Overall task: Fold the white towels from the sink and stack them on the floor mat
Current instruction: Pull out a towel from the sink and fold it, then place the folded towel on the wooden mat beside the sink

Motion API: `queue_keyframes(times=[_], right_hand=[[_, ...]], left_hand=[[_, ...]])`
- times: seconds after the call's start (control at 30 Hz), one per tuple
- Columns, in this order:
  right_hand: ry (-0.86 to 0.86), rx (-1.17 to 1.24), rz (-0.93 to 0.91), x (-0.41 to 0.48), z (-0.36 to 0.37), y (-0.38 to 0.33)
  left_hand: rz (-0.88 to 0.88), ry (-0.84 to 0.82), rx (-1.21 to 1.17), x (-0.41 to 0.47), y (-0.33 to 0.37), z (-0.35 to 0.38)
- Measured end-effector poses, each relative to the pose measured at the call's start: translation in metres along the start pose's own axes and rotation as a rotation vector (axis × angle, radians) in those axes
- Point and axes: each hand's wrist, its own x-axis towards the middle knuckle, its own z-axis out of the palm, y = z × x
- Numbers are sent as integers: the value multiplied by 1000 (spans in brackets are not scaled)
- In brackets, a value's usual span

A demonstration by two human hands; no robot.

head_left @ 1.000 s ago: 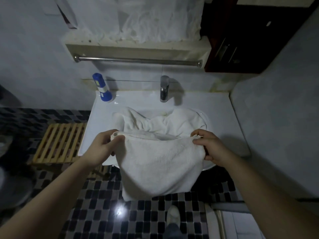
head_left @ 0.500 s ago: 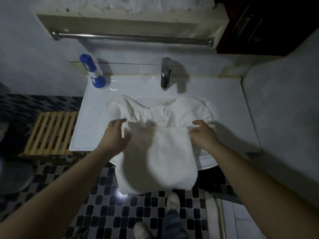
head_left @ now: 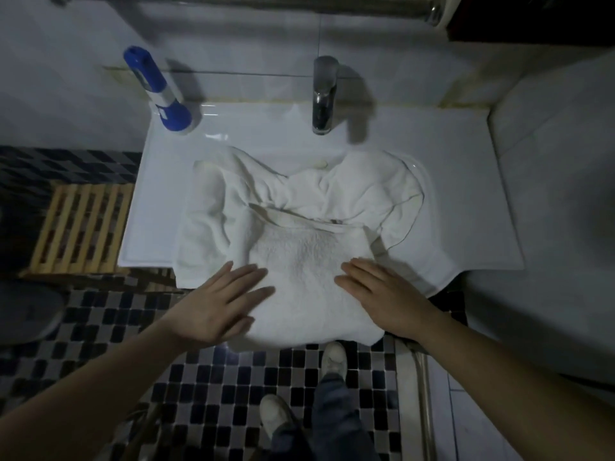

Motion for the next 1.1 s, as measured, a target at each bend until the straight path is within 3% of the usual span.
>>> queue_keyframes(times=[0.13,0.27,0.43,0.53,0.73,1.1], right_hand=[[-36,-77,-198,-28,-6,4],[-153,-216,-257,-47,-4,16],[138,-414,-326,-44,18,20],[255,-405,-311,-37,30,18],[276,-360,-229,-34,39,16],[198,-424,-165,-47,33,0]], left_hand=[[92,-50,94,-8,-3,-4],[209,-61,247,-19,-4,6],[275,18,441,-26,-31,27],[259,84,449,-23,-37,41],[194,138,395,-19,-41,57],[165,78,420,-24,-25,39]])
